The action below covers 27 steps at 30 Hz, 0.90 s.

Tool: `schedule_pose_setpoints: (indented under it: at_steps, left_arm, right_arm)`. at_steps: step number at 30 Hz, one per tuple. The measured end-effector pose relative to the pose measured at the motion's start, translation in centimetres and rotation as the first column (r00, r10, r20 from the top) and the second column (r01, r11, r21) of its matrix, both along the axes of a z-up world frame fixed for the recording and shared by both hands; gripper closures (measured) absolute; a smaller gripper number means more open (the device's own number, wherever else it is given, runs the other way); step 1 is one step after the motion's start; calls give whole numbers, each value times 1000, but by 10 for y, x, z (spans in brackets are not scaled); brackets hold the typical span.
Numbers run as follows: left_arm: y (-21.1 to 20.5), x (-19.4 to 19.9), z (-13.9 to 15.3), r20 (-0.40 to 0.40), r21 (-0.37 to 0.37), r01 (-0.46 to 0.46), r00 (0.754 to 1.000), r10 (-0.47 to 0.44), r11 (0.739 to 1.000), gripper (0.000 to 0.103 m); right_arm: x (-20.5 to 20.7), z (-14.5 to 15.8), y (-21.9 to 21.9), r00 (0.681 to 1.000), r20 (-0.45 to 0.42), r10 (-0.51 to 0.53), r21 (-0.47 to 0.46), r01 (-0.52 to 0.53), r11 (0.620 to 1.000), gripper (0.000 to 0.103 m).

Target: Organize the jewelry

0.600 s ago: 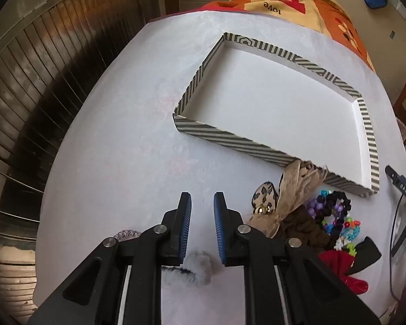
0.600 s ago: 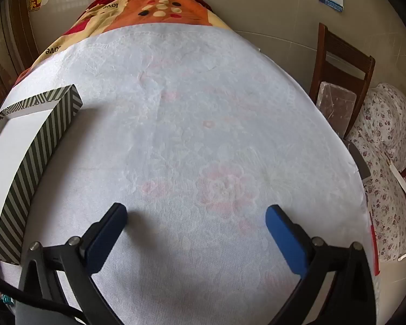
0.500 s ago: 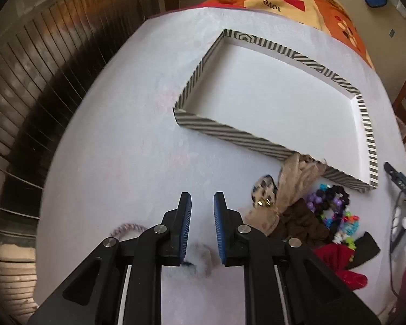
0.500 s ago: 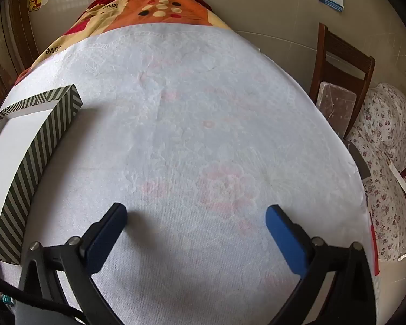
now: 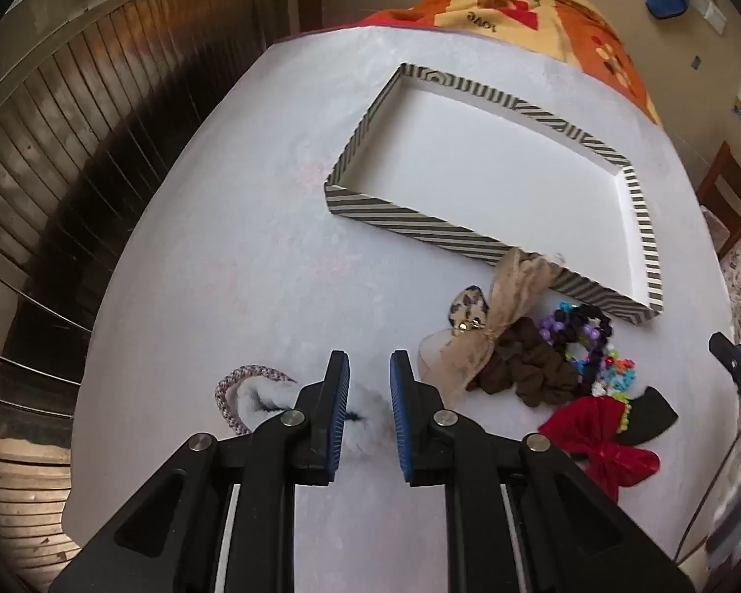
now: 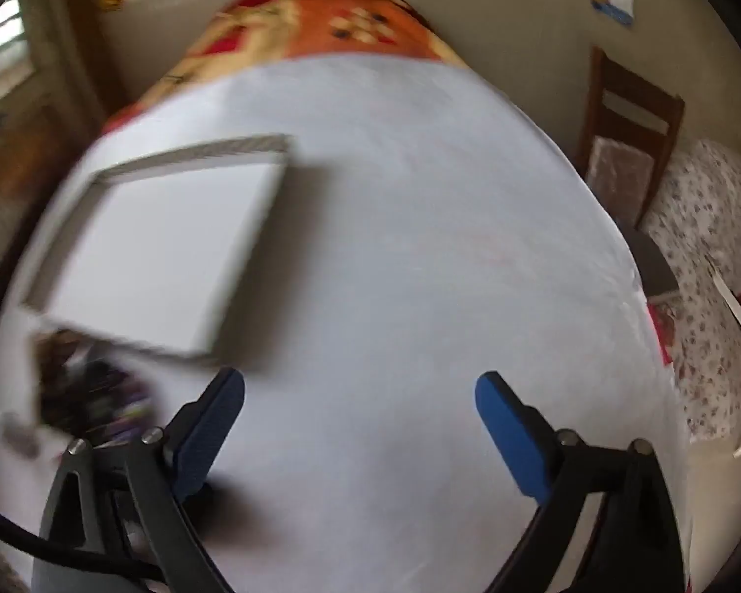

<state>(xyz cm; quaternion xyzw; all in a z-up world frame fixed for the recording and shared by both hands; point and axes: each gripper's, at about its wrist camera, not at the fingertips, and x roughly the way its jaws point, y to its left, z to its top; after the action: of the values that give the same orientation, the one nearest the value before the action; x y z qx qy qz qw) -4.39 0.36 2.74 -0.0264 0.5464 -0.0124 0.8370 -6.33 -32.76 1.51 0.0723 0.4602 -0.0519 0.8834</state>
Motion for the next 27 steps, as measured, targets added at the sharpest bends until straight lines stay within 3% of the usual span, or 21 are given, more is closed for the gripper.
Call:
schedule_pose_setpoints:
  at_steps: [4,8,17,27]
  left_arm:
    - [-1,-10,6,25,-2,21,999,-21,1000,94]
    - [-2,-18,10,41,0,33,999,-33,999,94]
    - [-4,-32,11,59,12,32,998,-32,999,94]
    - [-2,-36,10,60,6,42,997,-42,999,94]
  right_arm:
    - [-15,25,56,994,46,97,21,-98,995,6]
    - [-31,35,93,989,79,128,15,-130,991,6]
    - [-35,41,129,983,77,169,-24,-167,986,6]
    - [-35,36,140,985,44,168,-61,-166,984,6]
